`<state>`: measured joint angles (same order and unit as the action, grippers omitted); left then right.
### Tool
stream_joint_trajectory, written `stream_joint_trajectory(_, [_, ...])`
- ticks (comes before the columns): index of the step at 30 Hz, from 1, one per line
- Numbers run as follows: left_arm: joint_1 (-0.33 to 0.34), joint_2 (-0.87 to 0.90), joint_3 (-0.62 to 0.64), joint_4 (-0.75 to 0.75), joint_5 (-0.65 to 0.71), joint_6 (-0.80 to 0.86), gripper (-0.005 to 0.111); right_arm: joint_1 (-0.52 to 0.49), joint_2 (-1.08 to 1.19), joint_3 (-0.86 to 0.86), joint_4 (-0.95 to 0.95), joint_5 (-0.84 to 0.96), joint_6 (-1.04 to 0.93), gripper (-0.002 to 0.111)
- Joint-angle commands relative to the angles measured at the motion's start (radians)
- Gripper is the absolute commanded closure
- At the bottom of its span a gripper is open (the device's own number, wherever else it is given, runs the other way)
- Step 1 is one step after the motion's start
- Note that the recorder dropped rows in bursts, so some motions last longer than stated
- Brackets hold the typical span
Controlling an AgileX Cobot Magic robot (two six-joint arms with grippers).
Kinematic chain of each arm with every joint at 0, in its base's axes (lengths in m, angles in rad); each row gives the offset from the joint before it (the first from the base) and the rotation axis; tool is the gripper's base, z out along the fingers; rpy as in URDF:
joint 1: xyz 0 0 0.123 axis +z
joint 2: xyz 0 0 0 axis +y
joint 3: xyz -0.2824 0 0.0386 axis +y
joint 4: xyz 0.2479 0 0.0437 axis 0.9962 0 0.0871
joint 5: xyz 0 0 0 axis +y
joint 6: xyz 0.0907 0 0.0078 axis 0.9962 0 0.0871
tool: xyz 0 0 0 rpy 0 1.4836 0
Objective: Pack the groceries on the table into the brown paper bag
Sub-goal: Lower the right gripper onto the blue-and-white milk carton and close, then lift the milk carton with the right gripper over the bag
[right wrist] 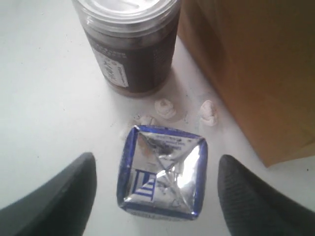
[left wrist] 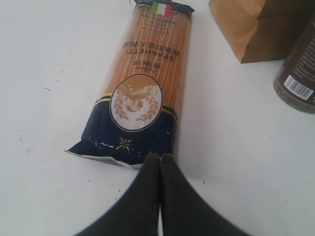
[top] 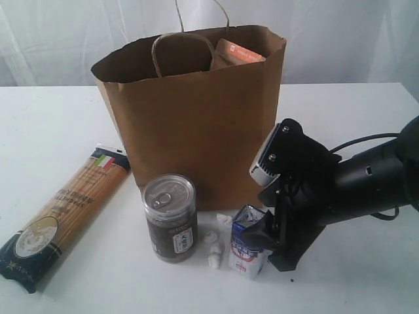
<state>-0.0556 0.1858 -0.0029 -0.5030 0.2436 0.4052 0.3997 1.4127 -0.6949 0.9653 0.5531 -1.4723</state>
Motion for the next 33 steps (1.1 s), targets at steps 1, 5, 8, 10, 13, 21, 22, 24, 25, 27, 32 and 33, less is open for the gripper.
stream_joint_trajectory(1, [-0.004,0.002,0.003,-0.004,0.013,-0.007,0.107,0.000,0.002,-0.003,0.032,0.012,-0.016,0.043])
stream_joint_trajectory(5, [-0.004,0.002,0.003,-0.004,0.015,-0.007,0.107,0.000,0.034,-0.001,0.030,-0.016,-0.016,0.043])
stream_joint_trajectory(8, [-0.004,0.002,0.003,-0.004,0.015,-0.007,0.107,0.000,0.077,-0.001,0.030,-0.055,-0.022,0.043])
stream_joint_trajectory(10, [-0.004,0.002,0.003,-0.004,0.015,-0.007,0.107,0.000,0.094,-0.001,0.030,-0.065,-0.025,0.043])
stream_joint_trajectory(13, [-0.004,0.002,0.003,-0.004,0.015,-0.007,0.107,0.000,0.101,-0.001,0.032,-0.053,-0.025,0.051])
stream_joint_trajectory(21, [-0.004,0.002,0.003,-0.004,0.015,-0.007,0.107,0.000,0.101,-0.001,0.032,-0.040,-0.025,0.065])
stream_joint_trajectory(22, [-0.004,0.002,0.003,-0.004,0.015,-0.007,0.107,0.000,0.101,-0.001,0.032,-0.040,-0.025,0.066])
stream_joint_trajectory(24, [-0.004,0.002,0.003,-0.004,0.015,-0.007,0.107,0.000,0.101,-0.001,0.032,-0.038,-0.025,0.068])
stream_joint_trajectory(25, [-0.004,0.002,0.003,-0.004,0.015,-0.007,0.107,0.000,0.101,-0.001,0.032,-0.038,-0.025,0.068])
stream_joint_trajectory(27, [-0.004,0.002,0.003,-0.004,0.015,-0.007,0.107,0.000,0.101,-0.001,0.032,-0.038,-0.025,0.068])
stream_joint_trajectory(32, [-0.004,0.002,0.003,-0.004,0.015,-0.007,0.107,0.000,0.088,-0.014,0.032,0.013,-0.025,0.068])
stream_joint_trajectory(33, [-0.004,0.002,0.003,-0.004,0.015,-0.007,0.107,0.000,0.078,-0.019,0.032,0.029,-0.025,0.068])
